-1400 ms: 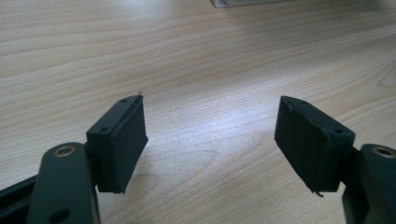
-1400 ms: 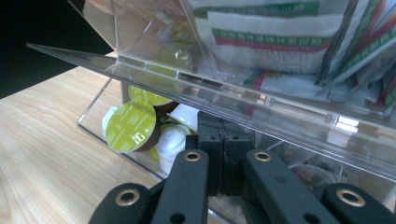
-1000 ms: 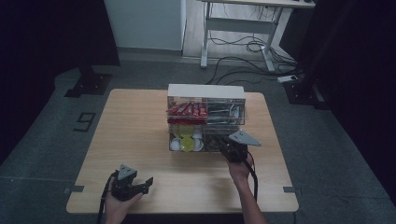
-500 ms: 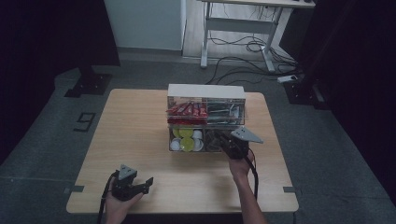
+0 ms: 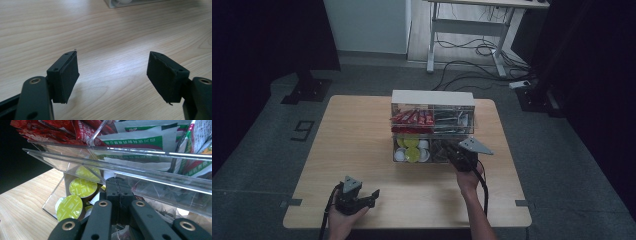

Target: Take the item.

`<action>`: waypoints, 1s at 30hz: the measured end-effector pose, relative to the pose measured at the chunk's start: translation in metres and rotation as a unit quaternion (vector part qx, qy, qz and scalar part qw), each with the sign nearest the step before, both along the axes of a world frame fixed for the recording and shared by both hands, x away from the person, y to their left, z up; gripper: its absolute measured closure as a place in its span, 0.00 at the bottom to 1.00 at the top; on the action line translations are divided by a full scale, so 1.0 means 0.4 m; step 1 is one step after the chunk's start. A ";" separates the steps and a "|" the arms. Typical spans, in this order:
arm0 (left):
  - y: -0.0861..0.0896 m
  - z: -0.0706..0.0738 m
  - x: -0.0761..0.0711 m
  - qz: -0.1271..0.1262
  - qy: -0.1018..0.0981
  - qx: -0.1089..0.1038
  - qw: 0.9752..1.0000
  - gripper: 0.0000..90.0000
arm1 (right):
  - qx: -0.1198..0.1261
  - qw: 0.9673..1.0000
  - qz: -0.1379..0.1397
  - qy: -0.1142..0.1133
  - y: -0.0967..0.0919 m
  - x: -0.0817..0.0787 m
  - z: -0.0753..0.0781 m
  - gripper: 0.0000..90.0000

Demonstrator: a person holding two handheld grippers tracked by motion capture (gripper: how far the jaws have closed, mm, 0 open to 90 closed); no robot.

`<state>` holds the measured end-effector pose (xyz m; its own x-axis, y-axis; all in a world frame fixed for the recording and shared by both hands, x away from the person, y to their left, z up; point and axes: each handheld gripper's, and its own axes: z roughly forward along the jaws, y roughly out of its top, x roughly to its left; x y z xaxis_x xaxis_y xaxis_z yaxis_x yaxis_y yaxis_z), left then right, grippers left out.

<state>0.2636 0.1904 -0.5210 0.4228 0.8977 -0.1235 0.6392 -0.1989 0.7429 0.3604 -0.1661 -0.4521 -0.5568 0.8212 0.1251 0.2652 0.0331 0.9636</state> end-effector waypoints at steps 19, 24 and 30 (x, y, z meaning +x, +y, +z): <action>-0.157 0.071 0.077 -0.013 -0.052 0.017 0.998 0.30 | 0.019 1.000 -0.001 0.000 -0.037 -0.003 0.001 0.99; -0.186 0.085 0.095 -0.018 -0.058 0.021 0.998 0.30 | 0.021 1.000 -0.001 0.001 -0.040 -0.003 -0.001 0.99; -0.209 0.086 0.119 -0.017 -0.059 0.031 0.998 0.30 | 0.024 1.000 -0.003 0.002 -0.044 -0.001 -0.004 0.99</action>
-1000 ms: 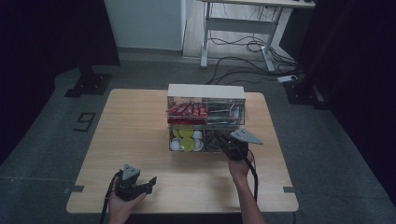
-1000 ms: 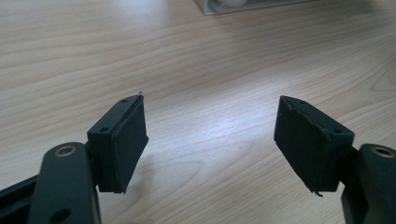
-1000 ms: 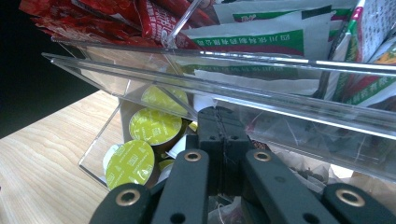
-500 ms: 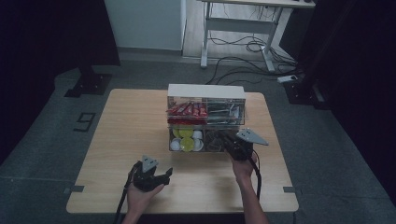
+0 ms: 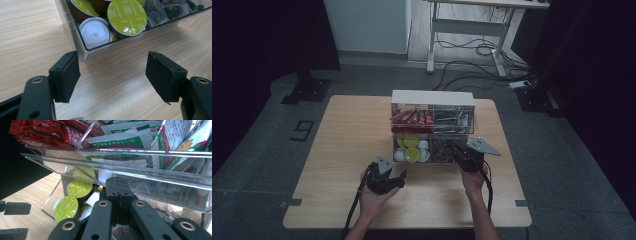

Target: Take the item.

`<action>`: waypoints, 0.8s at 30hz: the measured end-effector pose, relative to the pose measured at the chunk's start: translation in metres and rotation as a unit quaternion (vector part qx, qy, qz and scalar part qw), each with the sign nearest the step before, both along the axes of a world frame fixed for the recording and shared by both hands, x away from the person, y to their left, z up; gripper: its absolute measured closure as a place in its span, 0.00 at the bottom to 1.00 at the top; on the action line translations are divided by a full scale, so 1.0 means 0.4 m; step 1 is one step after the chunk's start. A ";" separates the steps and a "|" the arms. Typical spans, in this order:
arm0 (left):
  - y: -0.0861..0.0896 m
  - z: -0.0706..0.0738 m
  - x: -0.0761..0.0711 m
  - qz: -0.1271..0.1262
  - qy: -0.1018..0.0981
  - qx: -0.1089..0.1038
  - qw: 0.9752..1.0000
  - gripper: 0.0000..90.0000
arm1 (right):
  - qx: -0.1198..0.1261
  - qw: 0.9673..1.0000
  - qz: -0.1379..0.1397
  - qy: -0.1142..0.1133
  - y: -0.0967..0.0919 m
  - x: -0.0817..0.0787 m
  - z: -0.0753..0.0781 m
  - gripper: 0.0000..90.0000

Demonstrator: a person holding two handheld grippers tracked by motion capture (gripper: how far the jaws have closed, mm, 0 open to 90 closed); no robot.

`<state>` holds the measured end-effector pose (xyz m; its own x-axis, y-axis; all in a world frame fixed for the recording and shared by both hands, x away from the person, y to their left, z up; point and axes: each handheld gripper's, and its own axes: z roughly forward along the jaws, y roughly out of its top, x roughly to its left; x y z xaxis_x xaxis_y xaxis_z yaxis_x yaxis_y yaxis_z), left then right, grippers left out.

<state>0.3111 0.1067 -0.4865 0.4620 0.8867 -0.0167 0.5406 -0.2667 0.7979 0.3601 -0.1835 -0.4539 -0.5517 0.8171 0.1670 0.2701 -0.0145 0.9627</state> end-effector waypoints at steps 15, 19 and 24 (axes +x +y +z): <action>-0.040 0.015 0.035 0.000 -0.014 0.000 1.000 0.32 | 0.005 1.000 0.001 0.004 -0.004 0.002 -0.003 0.99; -0.053 0.017 0.049 0.003 -0.018 0.003 1.000 0.31 | 0.007 1.000 0.001 0.005 -0.004 0.003 -0.004 0.99; -0.076 0.017 0.068 0.007 -0.021 0.008 1.000 0.30 | 0.010 1.000 0.002 0.008 -0.007 0.006 -0.006 0.99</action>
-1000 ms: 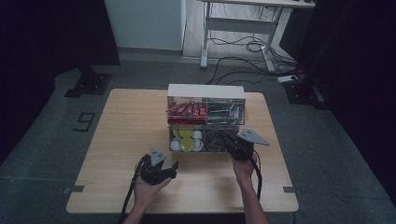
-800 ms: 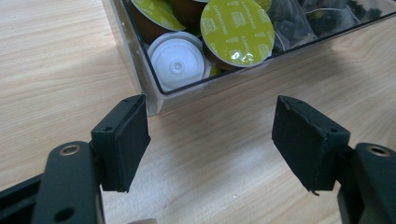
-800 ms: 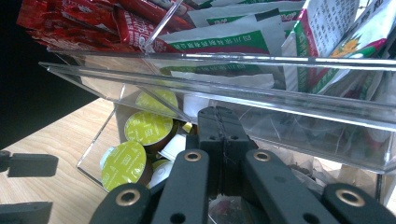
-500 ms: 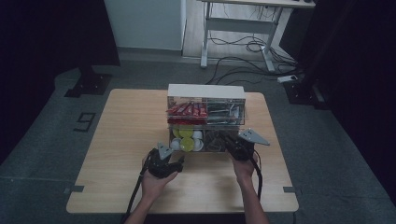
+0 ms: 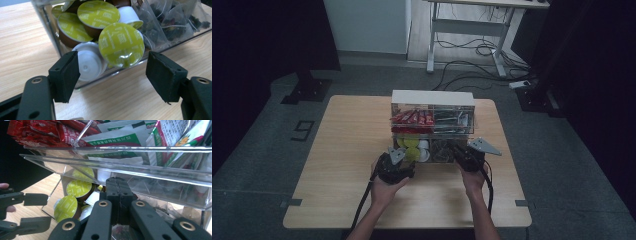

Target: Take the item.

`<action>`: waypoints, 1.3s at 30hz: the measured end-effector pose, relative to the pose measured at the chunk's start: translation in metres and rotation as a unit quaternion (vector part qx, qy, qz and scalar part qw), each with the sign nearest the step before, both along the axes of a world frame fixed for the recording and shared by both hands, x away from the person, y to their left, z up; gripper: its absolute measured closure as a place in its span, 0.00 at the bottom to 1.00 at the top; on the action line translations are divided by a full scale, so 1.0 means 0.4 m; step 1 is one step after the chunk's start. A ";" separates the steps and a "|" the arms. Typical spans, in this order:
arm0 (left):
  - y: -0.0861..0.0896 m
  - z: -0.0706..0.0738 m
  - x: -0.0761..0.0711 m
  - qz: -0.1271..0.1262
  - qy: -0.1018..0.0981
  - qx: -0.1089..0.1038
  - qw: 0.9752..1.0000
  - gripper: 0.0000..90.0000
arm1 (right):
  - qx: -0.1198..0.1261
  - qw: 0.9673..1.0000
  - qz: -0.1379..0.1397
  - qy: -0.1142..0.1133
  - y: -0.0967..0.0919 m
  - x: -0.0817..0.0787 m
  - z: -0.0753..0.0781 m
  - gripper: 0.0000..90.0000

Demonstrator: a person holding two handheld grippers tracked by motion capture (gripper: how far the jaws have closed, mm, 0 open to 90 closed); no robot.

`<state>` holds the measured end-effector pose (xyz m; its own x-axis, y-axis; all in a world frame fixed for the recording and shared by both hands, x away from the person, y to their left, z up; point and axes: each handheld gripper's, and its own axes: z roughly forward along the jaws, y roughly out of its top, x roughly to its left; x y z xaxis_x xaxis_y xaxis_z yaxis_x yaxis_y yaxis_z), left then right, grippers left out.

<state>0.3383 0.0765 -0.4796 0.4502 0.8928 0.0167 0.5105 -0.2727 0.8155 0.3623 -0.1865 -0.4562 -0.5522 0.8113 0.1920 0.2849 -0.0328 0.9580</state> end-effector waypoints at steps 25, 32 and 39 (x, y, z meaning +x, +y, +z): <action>-0.061 -0.011 0.054 0.010 -0.007 0.012 1.000 0.29 | 0.000 1.000 0.000 0.000 -0.003 0.002 0.000 0.99; -0.072 -0.021 0.062 0.011 -0.009 0.016 1.000 0.32 | -0.001 1.000 0.000 0.001 -0.001 0.002 -0.001 0.99; -0.072 -0.025 0.061 0.010 -0.010 0.013 1.000 0.42 | -0.001 1.000 0.000 0.001 -0.001 0.002 -0.001 0.99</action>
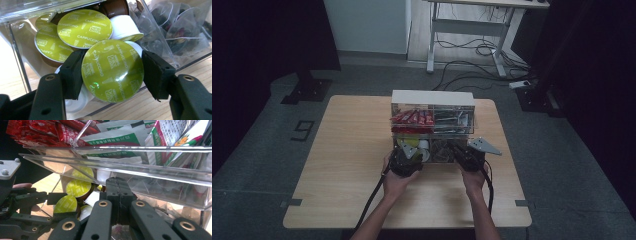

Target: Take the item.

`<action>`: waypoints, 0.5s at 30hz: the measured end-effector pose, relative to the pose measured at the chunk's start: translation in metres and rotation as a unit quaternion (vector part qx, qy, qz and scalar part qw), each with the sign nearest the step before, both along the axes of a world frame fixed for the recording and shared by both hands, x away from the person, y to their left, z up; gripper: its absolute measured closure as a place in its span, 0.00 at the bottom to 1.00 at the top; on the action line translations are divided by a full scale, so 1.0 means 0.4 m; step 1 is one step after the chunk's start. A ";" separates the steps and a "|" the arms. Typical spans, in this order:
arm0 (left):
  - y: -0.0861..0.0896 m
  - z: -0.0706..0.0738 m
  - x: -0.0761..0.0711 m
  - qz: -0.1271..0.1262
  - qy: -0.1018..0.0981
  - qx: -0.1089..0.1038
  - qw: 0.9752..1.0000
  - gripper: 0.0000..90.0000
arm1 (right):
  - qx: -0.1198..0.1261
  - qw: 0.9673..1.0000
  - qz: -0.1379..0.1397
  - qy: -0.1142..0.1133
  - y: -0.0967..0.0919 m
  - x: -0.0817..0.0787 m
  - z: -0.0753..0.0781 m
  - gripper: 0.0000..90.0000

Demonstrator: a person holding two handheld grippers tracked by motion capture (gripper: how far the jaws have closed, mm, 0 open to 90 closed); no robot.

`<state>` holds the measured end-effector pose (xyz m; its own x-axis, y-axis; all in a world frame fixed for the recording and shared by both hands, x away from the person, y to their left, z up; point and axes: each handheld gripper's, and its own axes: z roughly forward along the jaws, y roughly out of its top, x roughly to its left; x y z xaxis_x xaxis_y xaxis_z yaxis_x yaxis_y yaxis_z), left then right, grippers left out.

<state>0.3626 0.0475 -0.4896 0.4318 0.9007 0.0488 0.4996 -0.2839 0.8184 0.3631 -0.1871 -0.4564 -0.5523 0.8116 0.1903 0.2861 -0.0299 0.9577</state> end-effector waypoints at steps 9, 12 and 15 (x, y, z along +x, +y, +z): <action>0.006 0.014 -0.010 -0.005 0.000 -0.013 1.000 0.43 | -0.001 1.000 -0.002 -0.003 0.001 -0.001 -0.001 0.99; 0.012 0.021 -0.018 -0.008 -0.004 -0.019 1.000 0.43 | -0.001 1.000 -0.002 -0.003 0.001 -0.001 -0.001 0.99; 0.022 0.030 -0.025 -0.011 -0.005 -0.022 1.000 0.43 | -0.001 1.000 -0.002 -0.003 0.001 -0.001 -0.001 0.99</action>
<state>0.3526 0.0564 -0.4776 0.4520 0.8919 0.0137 0.4848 -0.2585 0.8356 0.3628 -0.1866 -0.4568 -0.5497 0.8146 0.1851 0.2800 -0.0291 0.9596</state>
